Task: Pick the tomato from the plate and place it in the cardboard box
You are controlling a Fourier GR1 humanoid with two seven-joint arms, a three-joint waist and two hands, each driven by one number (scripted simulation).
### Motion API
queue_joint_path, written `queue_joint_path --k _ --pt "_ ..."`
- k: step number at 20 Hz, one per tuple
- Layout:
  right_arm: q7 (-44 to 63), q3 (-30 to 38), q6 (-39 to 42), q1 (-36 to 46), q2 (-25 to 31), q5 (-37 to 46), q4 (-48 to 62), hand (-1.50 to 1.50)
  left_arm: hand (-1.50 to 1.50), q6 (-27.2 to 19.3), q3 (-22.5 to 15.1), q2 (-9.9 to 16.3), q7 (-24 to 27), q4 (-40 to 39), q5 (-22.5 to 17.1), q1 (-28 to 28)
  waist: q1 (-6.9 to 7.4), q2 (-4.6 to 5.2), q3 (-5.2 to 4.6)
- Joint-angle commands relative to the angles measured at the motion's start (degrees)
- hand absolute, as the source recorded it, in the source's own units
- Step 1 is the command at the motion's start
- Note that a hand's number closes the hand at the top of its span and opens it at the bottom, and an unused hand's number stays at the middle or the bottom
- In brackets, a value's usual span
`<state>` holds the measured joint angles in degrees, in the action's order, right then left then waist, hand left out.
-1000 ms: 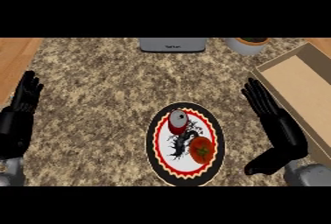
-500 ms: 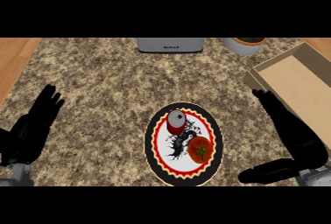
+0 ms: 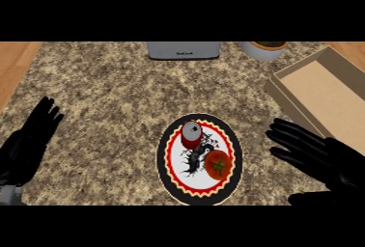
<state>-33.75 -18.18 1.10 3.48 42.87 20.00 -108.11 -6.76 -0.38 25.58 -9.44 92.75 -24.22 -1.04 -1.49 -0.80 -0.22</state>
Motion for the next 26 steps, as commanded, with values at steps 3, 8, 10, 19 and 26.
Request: queue_joint_path --k 3,8,10,19,26 --pt "19.8 -7.2 1.6 -0.4 3.1 18.6 -8.5 -1.50 0.00 -0.3 0.2 -0.3 -1.3 -0.7 0.0 3.0 0.22 0.43 -0.03" --pt "36.8 -14.7 11.9 0.3 -0.3 25.3 -17.4 -1.50 0.00 0.2 0.3 -0.9 -1.2 0.2 0.4 3.4 1.05 0.55 0.08" --pt "42.0 -18.3 14.9 1.5 -4.6 27.9 -16.4 -1.50 0.00 1.6 -0.3 -0.7 -1.7 1.2 0.5 0.3 1.71 0.64 0.13" --pt "47.3 -18.9 26.3 4.1 -13.3 30.3 -11.4 -1.50 0.00 4.4 1.8 -3.3 0.1 -1.4 2.4 0.8 1.58 0.78 0.21" --pt "45.9 -17.3 29.4 4.2 -17.7 34.6 -8.4 -1.50 0.00 6.6 4.1 -4.6 -0.9 2.1 3.5 -1.3 1.71 0.75 0.22"
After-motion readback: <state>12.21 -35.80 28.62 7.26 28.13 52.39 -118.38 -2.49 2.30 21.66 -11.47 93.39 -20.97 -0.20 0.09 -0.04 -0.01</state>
